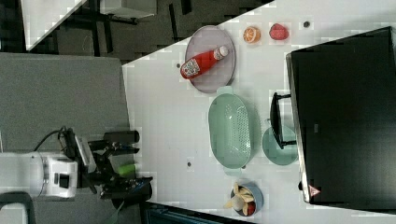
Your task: Drag strainer left to right.
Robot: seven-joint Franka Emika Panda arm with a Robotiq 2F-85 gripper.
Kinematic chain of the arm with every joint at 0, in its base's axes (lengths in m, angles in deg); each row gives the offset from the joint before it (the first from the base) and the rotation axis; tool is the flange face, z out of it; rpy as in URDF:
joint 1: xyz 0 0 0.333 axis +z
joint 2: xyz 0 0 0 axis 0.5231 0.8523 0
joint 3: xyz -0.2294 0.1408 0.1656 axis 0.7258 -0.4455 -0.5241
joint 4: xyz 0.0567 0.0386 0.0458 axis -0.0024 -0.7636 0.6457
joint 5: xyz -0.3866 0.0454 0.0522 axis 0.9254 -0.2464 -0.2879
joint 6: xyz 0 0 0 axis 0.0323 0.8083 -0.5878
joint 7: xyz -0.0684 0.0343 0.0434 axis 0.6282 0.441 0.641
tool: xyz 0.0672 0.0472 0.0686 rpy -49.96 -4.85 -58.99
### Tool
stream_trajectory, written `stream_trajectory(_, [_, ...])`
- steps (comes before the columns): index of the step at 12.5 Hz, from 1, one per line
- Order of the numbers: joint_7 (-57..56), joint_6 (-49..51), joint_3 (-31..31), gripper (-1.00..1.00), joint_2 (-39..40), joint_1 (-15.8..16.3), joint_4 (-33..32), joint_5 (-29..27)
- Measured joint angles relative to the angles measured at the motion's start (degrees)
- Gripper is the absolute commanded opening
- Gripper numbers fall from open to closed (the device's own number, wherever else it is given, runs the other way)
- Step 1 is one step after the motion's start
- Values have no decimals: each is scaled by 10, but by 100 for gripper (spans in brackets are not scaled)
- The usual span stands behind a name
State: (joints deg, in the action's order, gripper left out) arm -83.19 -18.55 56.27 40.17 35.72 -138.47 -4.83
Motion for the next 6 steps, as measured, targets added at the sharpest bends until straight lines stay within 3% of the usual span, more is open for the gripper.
stream_trajectory(6, [-3, 12, -6, 100, 26, -7, -15, 28])
